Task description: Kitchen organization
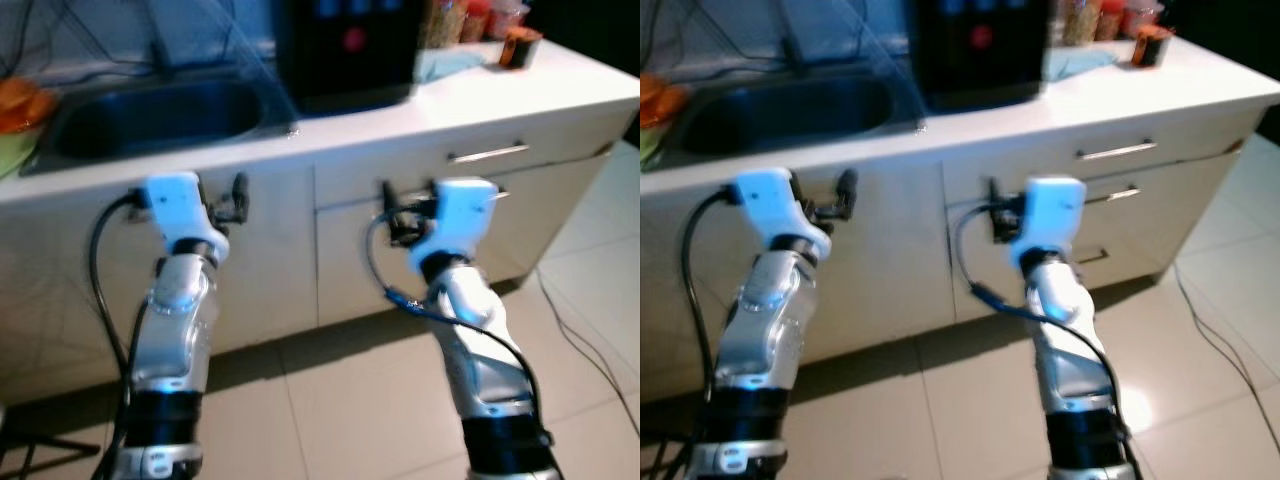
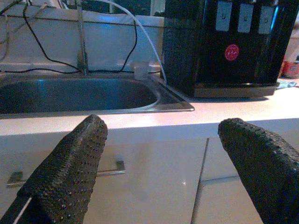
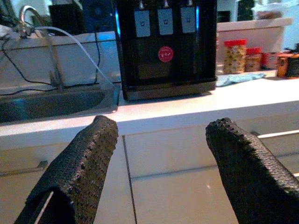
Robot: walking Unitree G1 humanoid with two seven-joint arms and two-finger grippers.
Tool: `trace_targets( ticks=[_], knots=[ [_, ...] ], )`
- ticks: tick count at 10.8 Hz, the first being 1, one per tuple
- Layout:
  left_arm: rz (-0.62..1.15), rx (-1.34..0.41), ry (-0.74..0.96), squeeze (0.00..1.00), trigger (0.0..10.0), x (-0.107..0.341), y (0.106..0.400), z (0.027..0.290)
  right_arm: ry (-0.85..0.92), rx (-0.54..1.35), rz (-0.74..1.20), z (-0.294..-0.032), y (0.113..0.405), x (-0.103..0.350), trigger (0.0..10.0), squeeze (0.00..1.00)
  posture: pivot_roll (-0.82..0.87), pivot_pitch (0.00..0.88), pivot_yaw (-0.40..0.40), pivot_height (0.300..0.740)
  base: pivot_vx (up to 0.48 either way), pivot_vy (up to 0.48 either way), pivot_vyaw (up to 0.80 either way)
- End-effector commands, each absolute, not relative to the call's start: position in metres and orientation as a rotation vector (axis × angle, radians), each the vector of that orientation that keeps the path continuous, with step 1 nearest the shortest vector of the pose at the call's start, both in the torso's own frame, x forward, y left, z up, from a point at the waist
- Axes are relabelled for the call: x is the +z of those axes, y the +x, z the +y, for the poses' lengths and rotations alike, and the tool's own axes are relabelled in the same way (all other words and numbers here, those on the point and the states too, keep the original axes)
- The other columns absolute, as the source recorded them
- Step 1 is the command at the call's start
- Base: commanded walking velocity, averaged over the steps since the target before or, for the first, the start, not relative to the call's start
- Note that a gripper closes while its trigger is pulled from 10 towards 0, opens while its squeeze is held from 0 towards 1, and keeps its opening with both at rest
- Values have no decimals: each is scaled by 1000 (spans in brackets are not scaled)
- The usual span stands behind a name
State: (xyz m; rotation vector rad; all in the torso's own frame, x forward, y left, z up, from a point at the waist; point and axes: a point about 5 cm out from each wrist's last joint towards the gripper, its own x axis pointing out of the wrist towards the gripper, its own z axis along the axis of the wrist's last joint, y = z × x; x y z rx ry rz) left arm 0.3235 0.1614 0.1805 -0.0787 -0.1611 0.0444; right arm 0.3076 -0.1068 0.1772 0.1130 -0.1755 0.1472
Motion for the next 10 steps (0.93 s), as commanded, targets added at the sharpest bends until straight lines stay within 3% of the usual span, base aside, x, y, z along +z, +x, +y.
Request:
trace_targets(
  ticks=[1, 4, 9, 10],
  knots=[
    [-206, 61, -76, 0, 10000, 189, 321, 167, 129, 152, -180, -104, 307, 181, 10000, 0, -34, 28, 39, 740, 0, 0, 0],
    [-201, 72, -80, 0, 10000, 189, 322, 167, 128, 190, -186, -102, 304, 183, 10000, 0, -39, 28, 38, 740, 0, 0, 158],
    [-189, 71, -75, 0, 10000, 185, 322, 166, 104, 173, -179, -103, 308, 182, 10000, 0, -34, 28, 32, 740, 0, 0, 800],
    [-194, 53, -89, 0, 10000, 187, 323, 164, 101, 172, -183, -103, 309, 183, 10000, 0, -34, 28, 33, 740, 0, 0, 0]
  ],
)
